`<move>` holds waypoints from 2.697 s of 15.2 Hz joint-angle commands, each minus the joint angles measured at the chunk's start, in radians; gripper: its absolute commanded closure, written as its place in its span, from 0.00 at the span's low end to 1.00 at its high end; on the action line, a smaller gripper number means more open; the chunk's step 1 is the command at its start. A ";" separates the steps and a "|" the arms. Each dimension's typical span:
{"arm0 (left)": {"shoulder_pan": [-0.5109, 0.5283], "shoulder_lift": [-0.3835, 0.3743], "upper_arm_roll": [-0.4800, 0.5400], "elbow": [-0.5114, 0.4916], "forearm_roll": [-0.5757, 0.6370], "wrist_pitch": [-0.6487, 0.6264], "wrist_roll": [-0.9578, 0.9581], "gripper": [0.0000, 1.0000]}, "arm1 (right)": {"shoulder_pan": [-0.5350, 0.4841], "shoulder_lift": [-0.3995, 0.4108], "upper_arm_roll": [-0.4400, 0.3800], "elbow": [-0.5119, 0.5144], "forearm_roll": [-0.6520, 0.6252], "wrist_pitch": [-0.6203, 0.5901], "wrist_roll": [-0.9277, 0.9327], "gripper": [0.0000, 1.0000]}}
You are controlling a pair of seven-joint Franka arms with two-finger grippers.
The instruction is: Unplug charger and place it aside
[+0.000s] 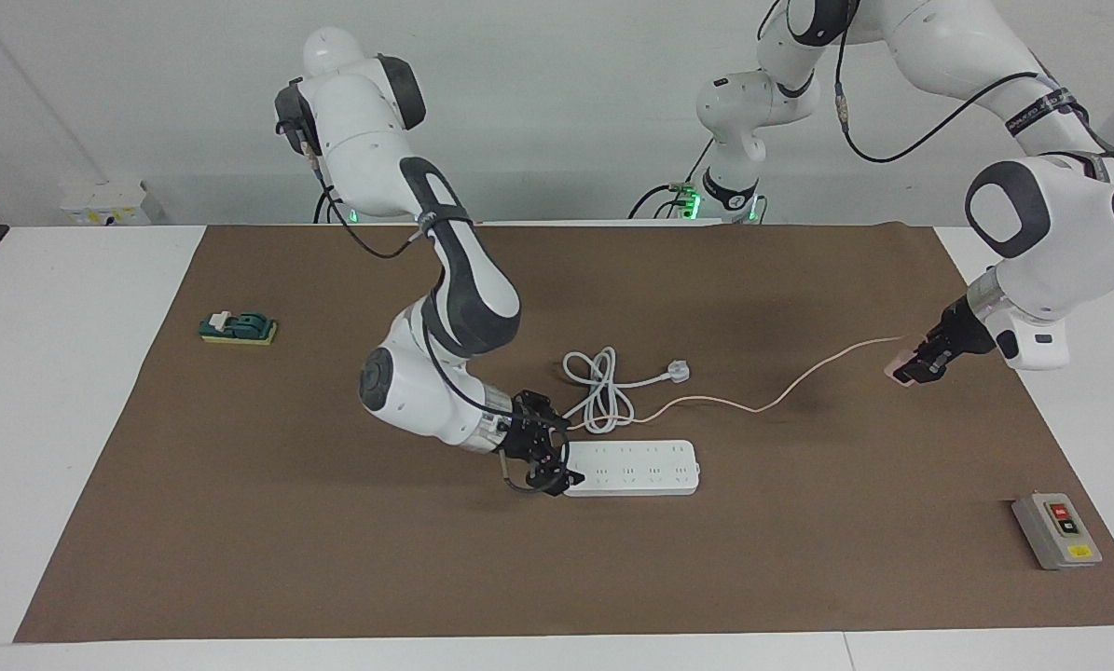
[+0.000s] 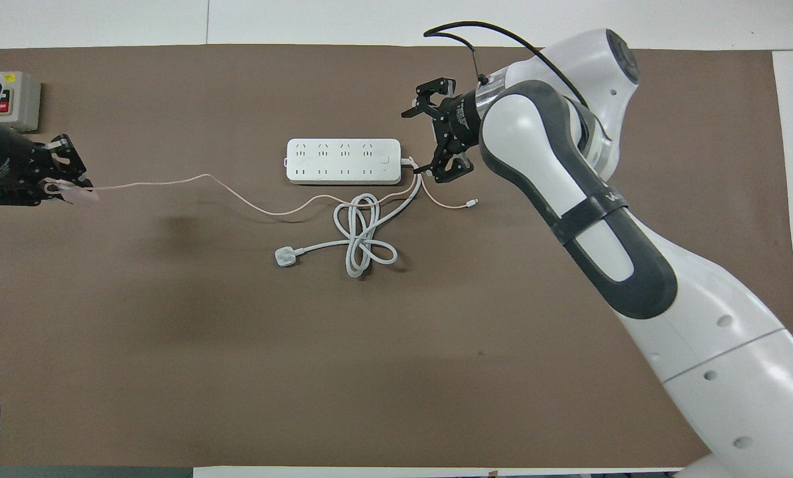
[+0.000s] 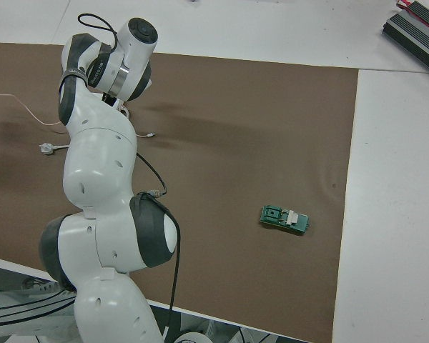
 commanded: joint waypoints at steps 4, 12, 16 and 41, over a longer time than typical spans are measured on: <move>-0.024 -0.073 0.000 -0.129 0.095 0.077 0.208 0.40 | -0.121 -0.225 0.002 -0.093 -0.183 -0.249 -0.294 0.00; -0.029 -0.122 -0.008 -0.019 0.101 -0.072 0.254 0.00 | -0.256 -0.426 0.003 -0.096 -0.606 -0.504 -1.199 0.00; -0.030 -0.243 -0.009 -0.072 0.100 -0.175 0.277 0.00 | -0.288 -0.552 0.003 -0.212 -0.674 -0.511 -1.298 0.00; -0.102 -0.255 -0.008 0.017 0.101 -0.209 0.409 0.00 | -0.281 -0.673 0.019 -0.356 -0.702 -0.403 -1.224 0.00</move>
